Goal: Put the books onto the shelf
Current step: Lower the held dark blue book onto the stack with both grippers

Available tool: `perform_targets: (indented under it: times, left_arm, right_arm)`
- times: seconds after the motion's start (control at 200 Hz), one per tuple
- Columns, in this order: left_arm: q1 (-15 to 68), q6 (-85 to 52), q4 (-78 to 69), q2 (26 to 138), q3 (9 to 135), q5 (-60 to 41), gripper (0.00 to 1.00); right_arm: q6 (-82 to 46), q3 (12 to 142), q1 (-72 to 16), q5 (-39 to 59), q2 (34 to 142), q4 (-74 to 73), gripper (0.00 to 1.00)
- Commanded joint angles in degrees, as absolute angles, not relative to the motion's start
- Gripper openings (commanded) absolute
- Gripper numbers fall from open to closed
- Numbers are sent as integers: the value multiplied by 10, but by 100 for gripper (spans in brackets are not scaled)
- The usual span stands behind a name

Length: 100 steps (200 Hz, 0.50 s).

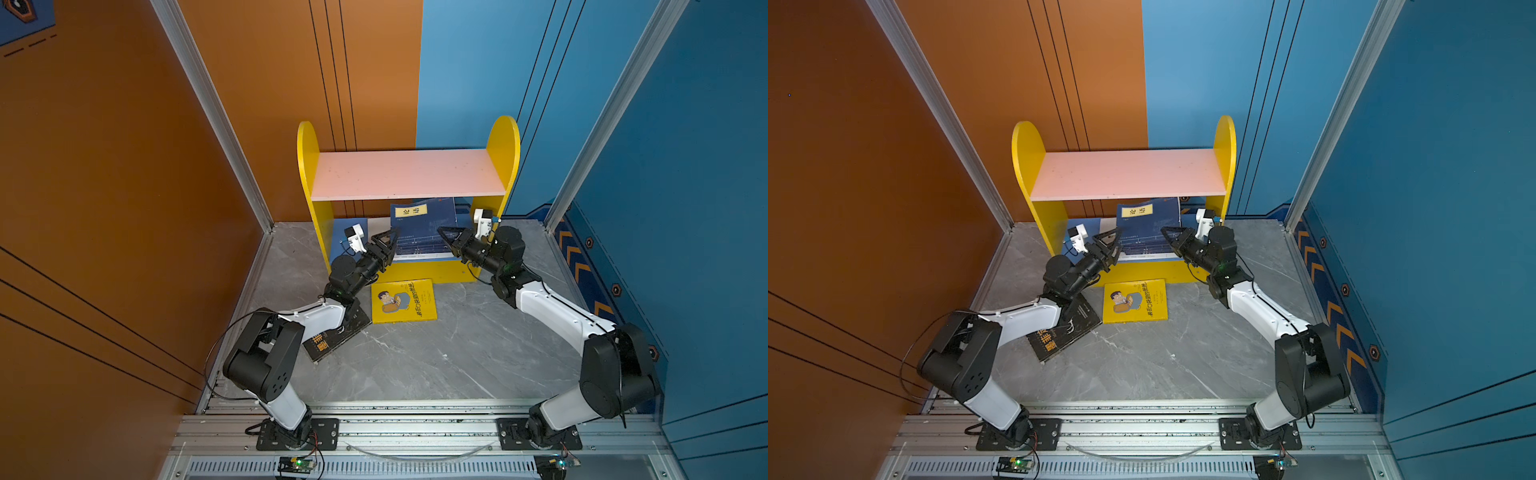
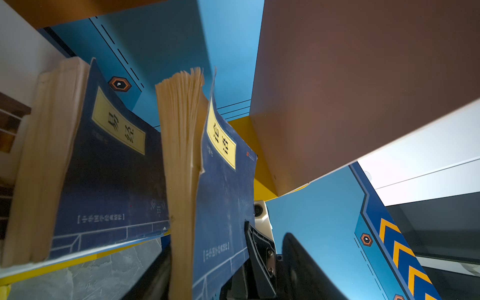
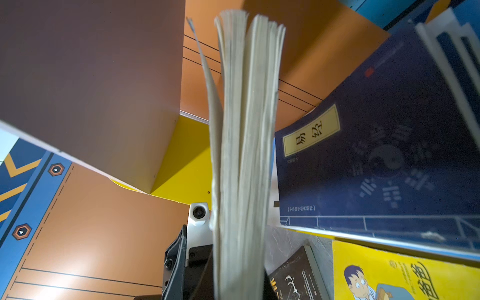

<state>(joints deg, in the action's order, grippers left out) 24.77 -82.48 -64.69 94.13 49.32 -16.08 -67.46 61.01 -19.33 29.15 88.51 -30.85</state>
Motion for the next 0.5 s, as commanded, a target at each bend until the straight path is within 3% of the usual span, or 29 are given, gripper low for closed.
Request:
perform_targets:
  times: [0.0, 0.245, 0.381, 0.496]
  left_arm:
    - [244, -827, -658, 947, 519, -192, 50]
    - [242, -821, -654, 951, 520, -182, 14]
    - [243, -811, -640, 954, 529, -174, 3]
    - [242, -800, -617, 960, 550, -177, 0]
  right_arm:
    - [-691, 617, -189, 322, 901, -388, 12]
    - [-688, 632, -181, 329, 916, -374, 15]
    - [-620, 650, -183, 294, 909, -283, 28]
    - [-483, 686, -205, 152, 888, -95, 41]
